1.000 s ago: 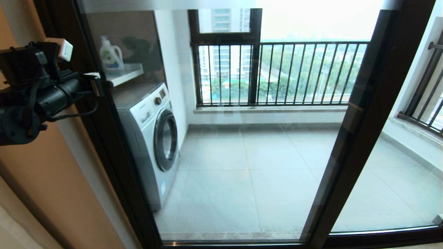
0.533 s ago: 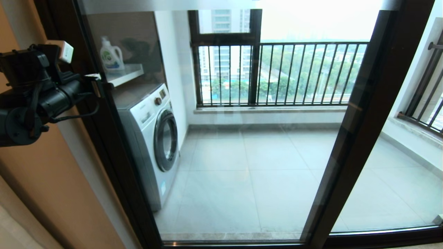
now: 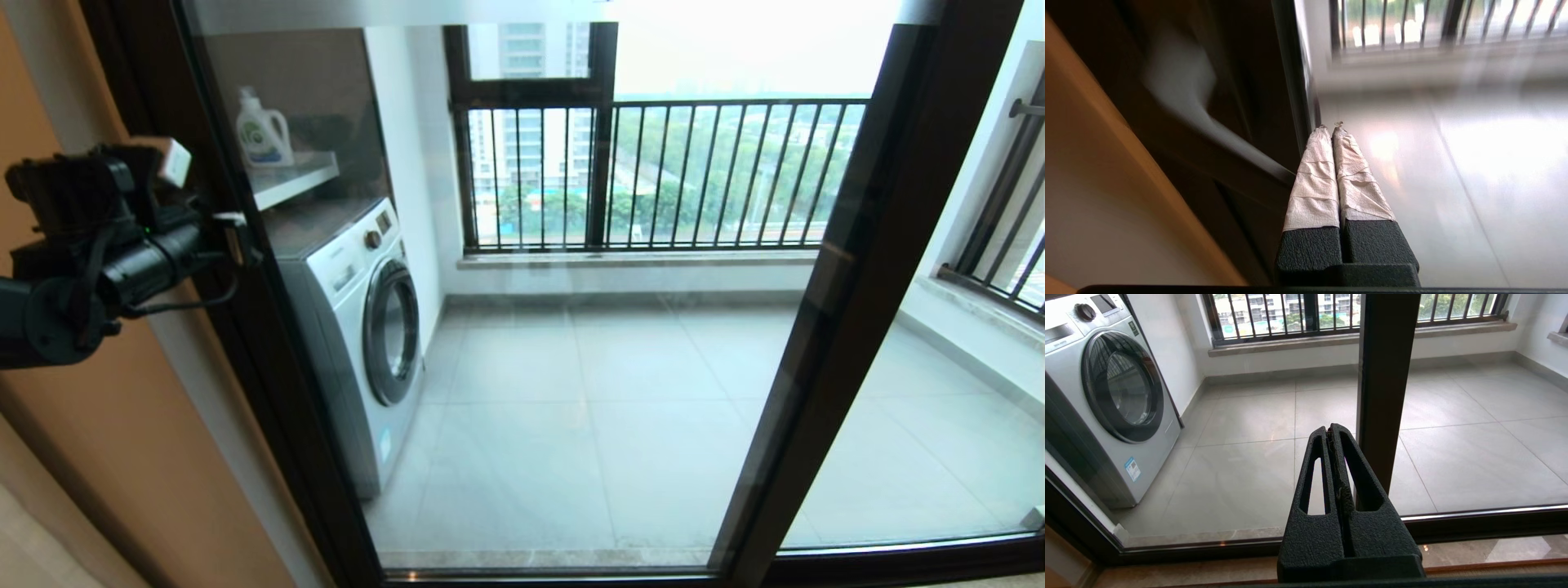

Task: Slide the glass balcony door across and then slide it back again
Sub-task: Open the slid door

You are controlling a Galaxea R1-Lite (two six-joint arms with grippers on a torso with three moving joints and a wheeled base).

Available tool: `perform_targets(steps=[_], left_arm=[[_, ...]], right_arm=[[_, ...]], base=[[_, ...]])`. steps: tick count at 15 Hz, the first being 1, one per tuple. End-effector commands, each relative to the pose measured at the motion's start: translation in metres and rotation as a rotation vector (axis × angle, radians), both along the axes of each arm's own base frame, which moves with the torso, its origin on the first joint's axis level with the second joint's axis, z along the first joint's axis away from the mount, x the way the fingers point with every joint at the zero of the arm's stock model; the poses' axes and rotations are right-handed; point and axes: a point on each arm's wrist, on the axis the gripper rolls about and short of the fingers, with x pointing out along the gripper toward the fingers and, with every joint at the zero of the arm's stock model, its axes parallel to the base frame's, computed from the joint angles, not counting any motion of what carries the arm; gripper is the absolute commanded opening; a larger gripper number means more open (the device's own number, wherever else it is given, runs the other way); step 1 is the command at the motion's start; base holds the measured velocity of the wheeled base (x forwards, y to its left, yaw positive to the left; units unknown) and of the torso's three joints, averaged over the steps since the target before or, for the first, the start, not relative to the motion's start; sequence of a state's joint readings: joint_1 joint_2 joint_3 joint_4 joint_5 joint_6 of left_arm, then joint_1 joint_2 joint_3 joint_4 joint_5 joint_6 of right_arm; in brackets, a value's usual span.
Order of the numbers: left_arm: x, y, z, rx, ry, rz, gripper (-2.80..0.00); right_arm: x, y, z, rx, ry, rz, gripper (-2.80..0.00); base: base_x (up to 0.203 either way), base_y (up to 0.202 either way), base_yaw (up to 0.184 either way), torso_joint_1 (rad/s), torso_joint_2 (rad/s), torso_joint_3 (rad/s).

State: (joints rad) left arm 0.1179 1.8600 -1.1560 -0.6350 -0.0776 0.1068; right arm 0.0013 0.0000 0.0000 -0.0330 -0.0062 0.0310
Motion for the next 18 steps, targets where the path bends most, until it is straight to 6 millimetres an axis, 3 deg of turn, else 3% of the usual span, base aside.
perform_targets(steps=[1,8,18], left_arm=[[0.000,0.000,-0.001,0.002,-0.014,0.000,-2.80],[-0.003,0.005,0.002,0.005,-0.022,0.017,-2.80],[-0.004,0.025,-0.015,-0.005,0.033,0.066,-2.80]], right_arm=[[0.001,0.000,-0.003,0.000,0.012,0.000,-2.80],[0.001,0.000,-0.003,0.000,0.012,0.000,-2.80],[0.001,0.000,-0.003,0.000,0.012,0.000,-2.80]], base=[[0.000,0.000,0.000,0.000,0.00,0.000],[0.000,0.000,0.000,0.000,0.00,0.000],[0.000,0.000,0.000,0.000,0.00,0.000]])
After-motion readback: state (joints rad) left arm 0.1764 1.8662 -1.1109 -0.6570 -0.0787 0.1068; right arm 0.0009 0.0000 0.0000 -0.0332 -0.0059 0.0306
